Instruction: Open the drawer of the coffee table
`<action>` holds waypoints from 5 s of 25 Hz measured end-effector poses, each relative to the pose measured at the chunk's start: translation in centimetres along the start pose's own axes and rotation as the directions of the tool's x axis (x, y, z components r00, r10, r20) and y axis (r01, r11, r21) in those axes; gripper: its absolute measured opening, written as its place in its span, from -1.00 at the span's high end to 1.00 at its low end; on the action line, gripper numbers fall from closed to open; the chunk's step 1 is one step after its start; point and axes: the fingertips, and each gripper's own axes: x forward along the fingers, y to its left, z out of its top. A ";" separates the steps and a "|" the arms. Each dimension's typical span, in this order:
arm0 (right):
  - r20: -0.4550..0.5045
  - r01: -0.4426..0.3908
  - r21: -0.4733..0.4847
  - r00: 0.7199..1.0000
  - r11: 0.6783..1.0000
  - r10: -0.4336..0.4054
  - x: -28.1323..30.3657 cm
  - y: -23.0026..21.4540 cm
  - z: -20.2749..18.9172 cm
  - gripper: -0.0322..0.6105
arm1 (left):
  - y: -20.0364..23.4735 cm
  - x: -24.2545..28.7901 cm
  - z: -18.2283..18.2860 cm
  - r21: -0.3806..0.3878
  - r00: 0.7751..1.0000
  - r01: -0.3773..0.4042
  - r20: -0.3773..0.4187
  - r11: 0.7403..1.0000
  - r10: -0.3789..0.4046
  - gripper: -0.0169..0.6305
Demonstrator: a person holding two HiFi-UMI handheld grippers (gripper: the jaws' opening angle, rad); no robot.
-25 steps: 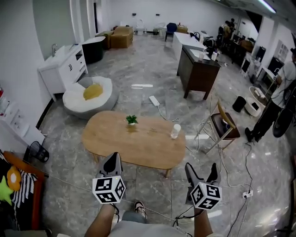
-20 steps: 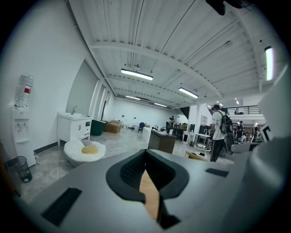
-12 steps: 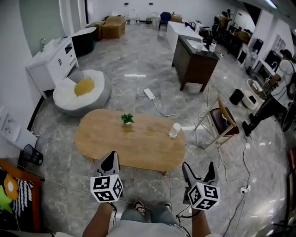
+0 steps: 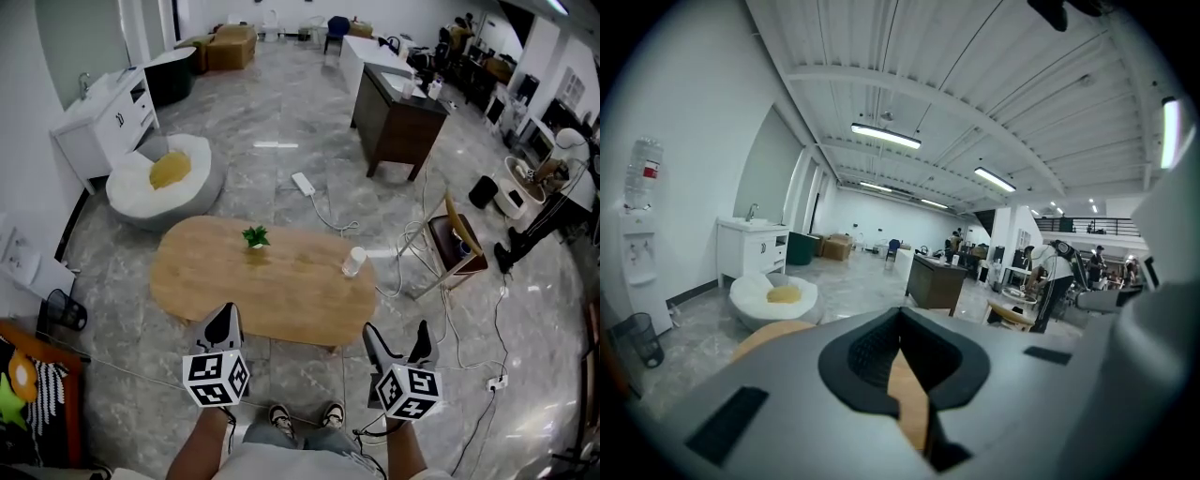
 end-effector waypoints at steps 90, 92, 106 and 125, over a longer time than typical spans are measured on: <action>-0.422 -0.658 0.135 0.638 0.741 0.644 23.5 -7.3 -53.6 -0.16 | -5.2 14.1 -44.8 0.045 0.825 -0.188 -0.534 0.981 0.183 0.97; -0.422 -0.666 0.126 0.635 0.735 0.647 23.5 -6.9 -53.6 -0.11 | -5.3 14.1 -44.8 0.046 0.826 -0.188 -0.534 0.981 0.183 0.97; -0.431 -0.680 0.028 0.653 0.733 0.623 24.3 -6.6 -53.6 0.18 | -4.6 12.8 -45.1 0.044 0.826 -0.208 -0.527 0.977 0.199 0.97; -0.526 -0.806 -0.132 0.550 0.577 0.648 23.4 -7.1 -53.5 0.47 | -5.3 11.5 -46.4 0.019 0.827 -0.221 -0.527 0.975 0.198 0.97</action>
